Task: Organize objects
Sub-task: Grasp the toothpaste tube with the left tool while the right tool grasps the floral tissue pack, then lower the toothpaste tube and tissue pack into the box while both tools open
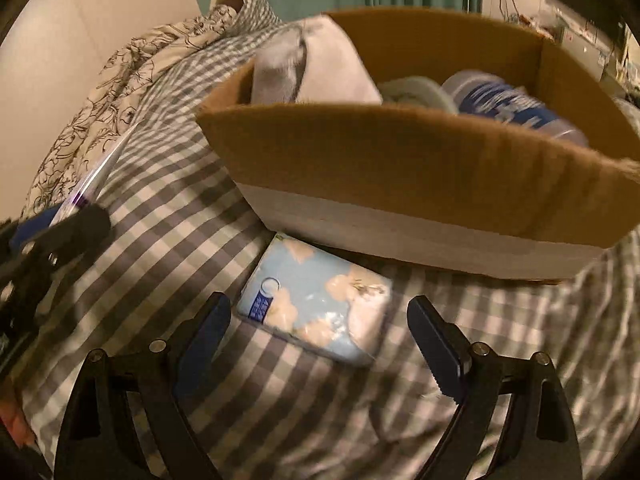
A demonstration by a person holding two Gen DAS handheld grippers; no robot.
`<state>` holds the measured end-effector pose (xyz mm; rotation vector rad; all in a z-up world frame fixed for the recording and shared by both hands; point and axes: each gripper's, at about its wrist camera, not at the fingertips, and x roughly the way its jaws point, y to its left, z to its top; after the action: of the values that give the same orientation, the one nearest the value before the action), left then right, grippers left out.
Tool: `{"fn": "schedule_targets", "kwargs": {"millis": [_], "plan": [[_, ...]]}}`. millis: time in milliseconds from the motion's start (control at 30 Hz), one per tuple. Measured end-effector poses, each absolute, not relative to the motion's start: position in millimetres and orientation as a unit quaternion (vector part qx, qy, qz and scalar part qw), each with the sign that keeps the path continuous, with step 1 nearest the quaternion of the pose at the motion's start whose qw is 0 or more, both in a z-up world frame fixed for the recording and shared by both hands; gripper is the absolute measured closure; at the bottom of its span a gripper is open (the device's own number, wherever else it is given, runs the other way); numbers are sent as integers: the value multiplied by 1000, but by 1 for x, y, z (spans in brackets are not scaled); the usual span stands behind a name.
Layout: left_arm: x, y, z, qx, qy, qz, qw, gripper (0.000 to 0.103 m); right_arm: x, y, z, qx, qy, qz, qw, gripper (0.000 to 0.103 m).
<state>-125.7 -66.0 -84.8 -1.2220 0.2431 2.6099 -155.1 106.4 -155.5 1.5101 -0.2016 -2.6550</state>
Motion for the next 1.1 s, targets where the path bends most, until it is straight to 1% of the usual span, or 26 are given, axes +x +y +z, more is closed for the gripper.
{"fn": "schedule_targets", "kwargs": {"millis": [167, 200, 233, 467, 667, 933, 1100], "plan": [[-124, -67, -87, -422, 75, 894, 130, 79, -162, 106, -168, 501, -70, -862, 43, 13], [-124, -68, -87, -423, 71, 893, 133, 79, -163, 106, -169, 501, -71, -861, 43, 15], [-123, -68, -86, -423, 67, 893, 137, 79, -163, 107, -170, 502, -75, -860, 47, 21], [-111, -62, -78, -421, 64, 893, 143, 79, -148, 104, -162, 494, -70, -864, 70, 23], [-97, -53, -61, -408, 68, 899, 145, 79, -121, 107, -133, 465, -54, -880, 77, 23], [-79, -29, -21, -369, 77, 911, 165, 79, -83, 123, -74, 405, -30, -912, 56, 23], [-82, -6, -3, -349, 87, 916, 179, 79, -67, 144, -30, 364, -21, -930, 39, 23]]}}
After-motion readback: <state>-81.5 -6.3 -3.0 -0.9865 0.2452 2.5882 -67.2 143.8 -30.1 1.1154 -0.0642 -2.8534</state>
